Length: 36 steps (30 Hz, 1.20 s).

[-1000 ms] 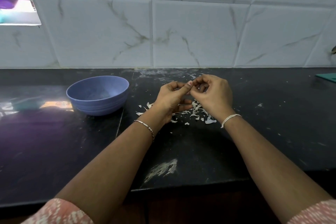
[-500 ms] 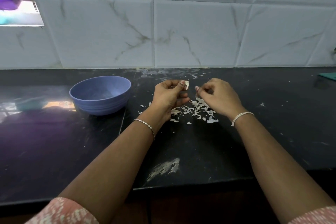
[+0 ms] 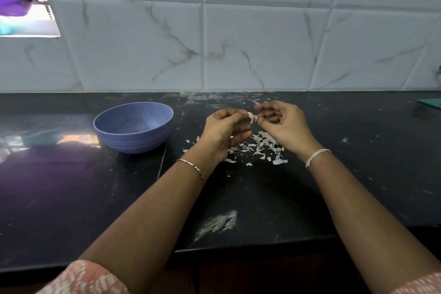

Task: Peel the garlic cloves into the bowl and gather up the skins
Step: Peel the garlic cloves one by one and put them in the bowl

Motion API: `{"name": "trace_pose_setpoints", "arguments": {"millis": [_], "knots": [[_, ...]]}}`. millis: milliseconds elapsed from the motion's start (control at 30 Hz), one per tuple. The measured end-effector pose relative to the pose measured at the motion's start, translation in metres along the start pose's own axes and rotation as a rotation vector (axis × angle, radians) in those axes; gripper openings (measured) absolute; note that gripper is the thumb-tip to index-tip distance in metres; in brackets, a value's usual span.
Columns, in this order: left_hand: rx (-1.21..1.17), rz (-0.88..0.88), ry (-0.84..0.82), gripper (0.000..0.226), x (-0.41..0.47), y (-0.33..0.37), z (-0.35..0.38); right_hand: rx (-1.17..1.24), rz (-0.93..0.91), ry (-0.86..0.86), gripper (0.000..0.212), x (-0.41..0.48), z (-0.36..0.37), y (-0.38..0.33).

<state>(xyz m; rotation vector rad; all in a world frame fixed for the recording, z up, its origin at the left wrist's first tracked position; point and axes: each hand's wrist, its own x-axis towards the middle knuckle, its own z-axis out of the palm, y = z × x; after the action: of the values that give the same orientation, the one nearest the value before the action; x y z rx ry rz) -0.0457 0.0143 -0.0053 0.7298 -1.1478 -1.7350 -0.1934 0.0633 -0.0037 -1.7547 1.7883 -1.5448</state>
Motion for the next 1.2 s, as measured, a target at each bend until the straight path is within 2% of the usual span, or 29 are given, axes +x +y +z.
{"name": "trace_pose_setpoints", "arguments": {"millis": [200,300,533,667,833,967,1067,1200], "knots": [[-0.014,-0.010,-0.007,0.010,-0.0007,0.0002,0.0006,0.100,-0.022,0.068,0.011,-0.0003,0.0035,-0.0007],[-0.035,0.001,-0.004,0.008,-0.0014,0.0005,0.0000,0.150,-0.044,0.021,0.018,-0.0022,0.0037,-0.0024],[0.021,0.003,-0.029,0.005,-0.0036,0.0012,0.0016,0.053,-0.073,0.103,0.020,-0.0006,0.0055,-0.0016],[0.152,0.046,-0.011,0.008,-0.0047,-0.0015,0.0045,0.002,-0.078,0.059,0.022,-0.0012,0.0060,-0.0005],[0.152,0.058,-0.002,0.013,-0.0039,-0.0023,0.0037,-0.046,-0.068,0.059,0.011,-0.0030,0.0058,-0.0015],[0.141,0.061,-0.004,0.014,-0.0048,-0.0023,0.0048,-0.149,-0.095,0.094,0.009,-0.0025,0.0068,0.0008],[0.106,0.065,-0.020,0.026,-0.0065,-0.0022,0.0062,-0.334,-0.125,0.087,0.012,-0.0032,0.0073,0.0017],[0.108,0.056,-0.057,0.013,-0.0069,-0.0014,0.0060,-0.451,-0.082,0.109,0.014,-0.0030,0.0088,-0.0011]]}}
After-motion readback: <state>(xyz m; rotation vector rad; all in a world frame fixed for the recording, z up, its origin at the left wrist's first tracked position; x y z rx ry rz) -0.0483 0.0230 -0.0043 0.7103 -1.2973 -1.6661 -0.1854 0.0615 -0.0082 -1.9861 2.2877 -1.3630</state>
